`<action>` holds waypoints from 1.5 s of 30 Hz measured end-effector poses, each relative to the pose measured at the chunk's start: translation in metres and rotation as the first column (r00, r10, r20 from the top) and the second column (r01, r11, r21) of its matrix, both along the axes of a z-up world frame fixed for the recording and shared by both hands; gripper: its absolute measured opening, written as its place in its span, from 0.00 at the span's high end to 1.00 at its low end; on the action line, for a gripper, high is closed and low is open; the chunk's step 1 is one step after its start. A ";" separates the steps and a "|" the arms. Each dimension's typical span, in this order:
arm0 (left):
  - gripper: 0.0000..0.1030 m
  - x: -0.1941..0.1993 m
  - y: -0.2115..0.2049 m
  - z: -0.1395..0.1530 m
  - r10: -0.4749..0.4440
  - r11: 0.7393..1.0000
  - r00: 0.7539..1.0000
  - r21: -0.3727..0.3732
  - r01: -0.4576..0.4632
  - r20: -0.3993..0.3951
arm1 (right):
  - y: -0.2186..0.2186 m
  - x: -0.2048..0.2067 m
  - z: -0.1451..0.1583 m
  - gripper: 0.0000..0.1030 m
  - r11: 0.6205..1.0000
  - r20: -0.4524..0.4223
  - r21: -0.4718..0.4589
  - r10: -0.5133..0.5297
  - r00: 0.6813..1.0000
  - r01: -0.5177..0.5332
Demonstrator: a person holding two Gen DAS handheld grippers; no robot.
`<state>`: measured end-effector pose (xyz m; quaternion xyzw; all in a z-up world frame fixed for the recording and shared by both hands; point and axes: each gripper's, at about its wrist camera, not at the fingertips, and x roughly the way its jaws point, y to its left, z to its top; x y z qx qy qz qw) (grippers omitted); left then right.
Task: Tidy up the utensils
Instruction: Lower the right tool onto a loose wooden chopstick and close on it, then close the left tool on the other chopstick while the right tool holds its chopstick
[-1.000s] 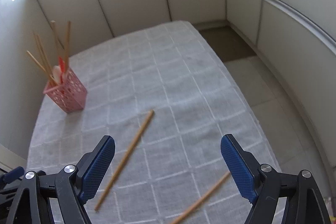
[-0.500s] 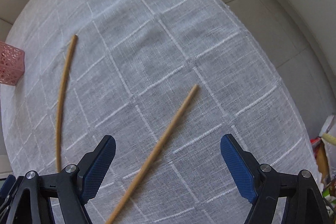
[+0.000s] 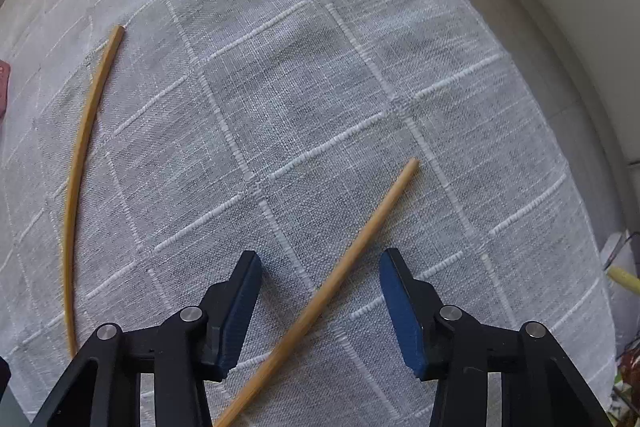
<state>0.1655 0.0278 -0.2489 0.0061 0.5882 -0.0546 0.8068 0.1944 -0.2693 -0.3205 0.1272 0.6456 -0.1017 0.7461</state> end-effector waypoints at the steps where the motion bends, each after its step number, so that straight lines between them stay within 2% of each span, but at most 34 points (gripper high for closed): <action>1: 0.18 0.000 0.000 -0.001 -0.002 1.000 1.000 0.003 0.002 -0.001 | 0.003 0.000 0.000 0.55 0.999 0.003 -0.027 0.016 1.000 -0.016; 4: 0.18 0.000 -0.001 -0.001 -0.005 1.000 1.000 0.010 0.005 0.001 | 0.012 0.000 0.003 0.69 0.996 0.022 -0.057 0.065 0.998 -0.063; 5: 0.18 0.000 -0.002 -0.001 -0.005 1.000 1.000 0.011 0.005 0.004 | 0.014 0.001 0.004 0.77 0.995 0.028 -0.060 0.078 0.997 -0.076; 6: 0.18 0.000 -0.002 -0.001 -0.005 1.000 1.000 0.013 0.005 0.006 | 0.015 0.001 0.005 0.82 0.994 0.033 -0.057 0.090 0.995 -0.088; 11: 0.18 0.000 -0.007 0.000 -0.021 1.000 1.000 0.010 0.021 0.018 | 0.014 0.008 0.005 0.95 0.993 0.049 0.009 0.119 0.992 -0.120; 17: 0.18 0.006 -0.025 0.001 -0.095 0.995 0.994 0.006 0.095 0.056 | -0.014 0.011 0.010 0.95 0.989 0.067 0.120 0.078 0.995 -0.086; 21: 0.19 0.022 -0.047 0.003 -0.164 0.986 0.982 0.015 0.164 0.095 | -0.036 0.007 0.026 0.95 0.980 0.120 0.180 0.058 0.991 -0.079; 23: 0.25 0.031 -0.058 0.004 -0.191 0.981 0.975 0.017 0.191 0.117 | -0.042 0.005 0.037 0.95 0.976 0.150 0.198 0.057 0.987 -0.087; 25: 0.39 0.042 -0.074 0.000 -0.227 0.974 0.966 0.025 0.226 0.127 | -0.046 0.004 0.045 0.95 0.973 0.175 0.212 0.056 0.983 -0.093; 26: 0.43 0.048 -0.083 -0.003 -0.249 0.969 0.961 0.034 0.246 0.123 | -0.049 0.004 0.048 0.95 0.972 0.185 0.213 0.055 0.981 -0.095; 28: 0.58 0.057 -0.100 -0.011 -0.282 0.959 0.953 0.045 0.279 0.110 | -0.057 0.005 0.054 0.95 0.973 0.198 0.207 0.059 0.979 -0.100; 34: 0.77 0.090 -0.145 -0.028 -0.350 0.936 0.930 0.078 0.343 0.110 | -0.076 0.012 0.052 0.95 0.976 0.191 0.195 0.057 0.980 -0.095; 36: 0.80 0.103 -0.155 -0.032 -0.344 0.939 0.932 0.067 0.339 0.111 | -0.077 0.013 0.053 0.95 0.975 0.194 0.197 0.064 0.979 -0.102; 40: 0.80 0.123 -0.169 -0.041 -0.329 0.944 0.938 0.054 0.325 0.111 | -0.061 0.017 0.050 0.95 0.972 0.207 0.197 0.082 0.975 -0.124; 45: 0.80 0.140 -0.188 -0.047 -0.340 0.939 0.936 0.097 0.331 0.092 | -0.057 0.017 0.052 0.95 0.968 0.215 0.204 0.099 0.972 -0.144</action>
